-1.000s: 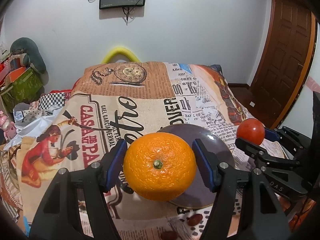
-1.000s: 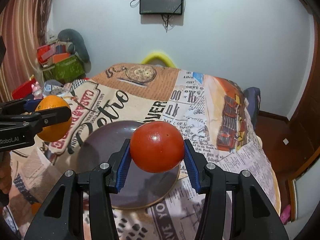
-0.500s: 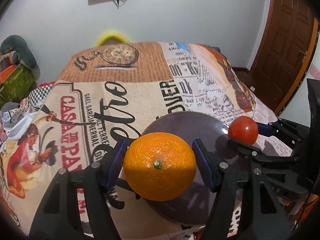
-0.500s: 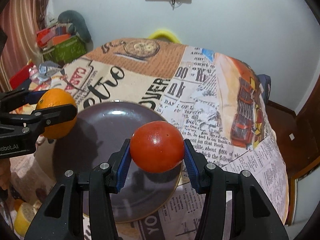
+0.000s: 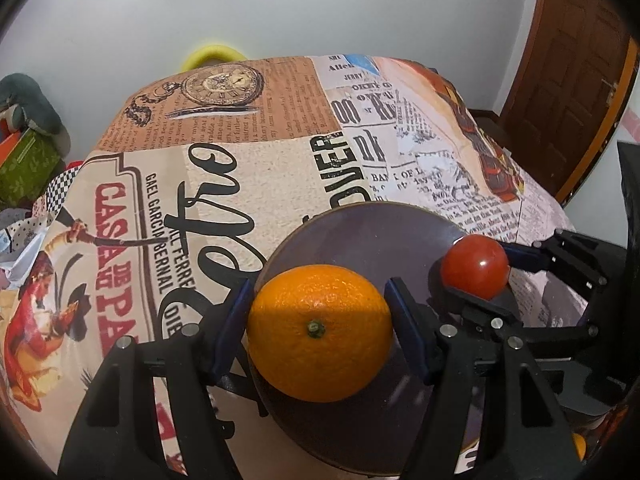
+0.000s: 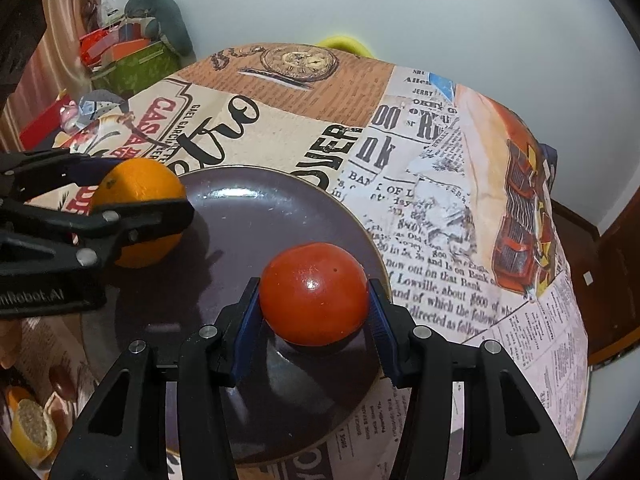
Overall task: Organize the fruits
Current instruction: 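Place the tomato on the grey plate with the right tool while the left tool places the orange, then grasp the pale yellow stick with the left tool while the right tool grasps the corn cob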
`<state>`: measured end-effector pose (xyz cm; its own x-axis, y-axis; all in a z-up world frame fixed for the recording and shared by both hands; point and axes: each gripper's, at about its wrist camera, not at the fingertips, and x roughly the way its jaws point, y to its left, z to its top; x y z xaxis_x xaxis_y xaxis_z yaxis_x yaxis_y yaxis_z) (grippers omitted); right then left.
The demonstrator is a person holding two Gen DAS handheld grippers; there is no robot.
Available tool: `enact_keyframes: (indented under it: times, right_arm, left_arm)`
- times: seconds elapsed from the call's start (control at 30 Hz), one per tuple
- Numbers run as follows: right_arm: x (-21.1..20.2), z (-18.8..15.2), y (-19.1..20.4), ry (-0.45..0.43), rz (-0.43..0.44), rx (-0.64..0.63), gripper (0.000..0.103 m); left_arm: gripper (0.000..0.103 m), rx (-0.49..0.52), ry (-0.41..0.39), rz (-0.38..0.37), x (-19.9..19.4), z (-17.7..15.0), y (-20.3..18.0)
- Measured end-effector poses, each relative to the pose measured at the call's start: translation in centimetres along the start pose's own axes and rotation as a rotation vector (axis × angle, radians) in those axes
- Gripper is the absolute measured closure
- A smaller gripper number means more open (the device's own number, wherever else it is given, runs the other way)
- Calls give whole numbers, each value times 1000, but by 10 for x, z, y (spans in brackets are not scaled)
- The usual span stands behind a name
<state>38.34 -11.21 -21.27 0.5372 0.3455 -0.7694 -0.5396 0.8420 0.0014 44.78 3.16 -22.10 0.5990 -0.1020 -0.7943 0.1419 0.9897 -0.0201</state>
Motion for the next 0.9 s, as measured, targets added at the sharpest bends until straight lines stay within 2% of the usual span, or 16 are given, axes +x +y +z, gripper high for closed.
enact_keyframes:
  times: [0.03,0.13,0.17,0.43,0.9]
  right_arm:
    - [0,0,0,-5,-5,-1,54]
    - [-7,1,1,-38,-12,-2,35]
    - [-9,2,1,-45,-12,-3,32]
    - [-34,-2,1,-83,-19,18,32]
    - [-125,-21,18,-211,-59,37,31]
  left_arm:
    - [36,7,-1,1,0,0,-2]
    - [35,19,-24,-2,-6,1,-5]
    - [35,22,-38,-1,-10,2,-6]
    - [35,12,-105,49,-47,1,-3]
    - [35,-47,-189,69,-139,-32,2]
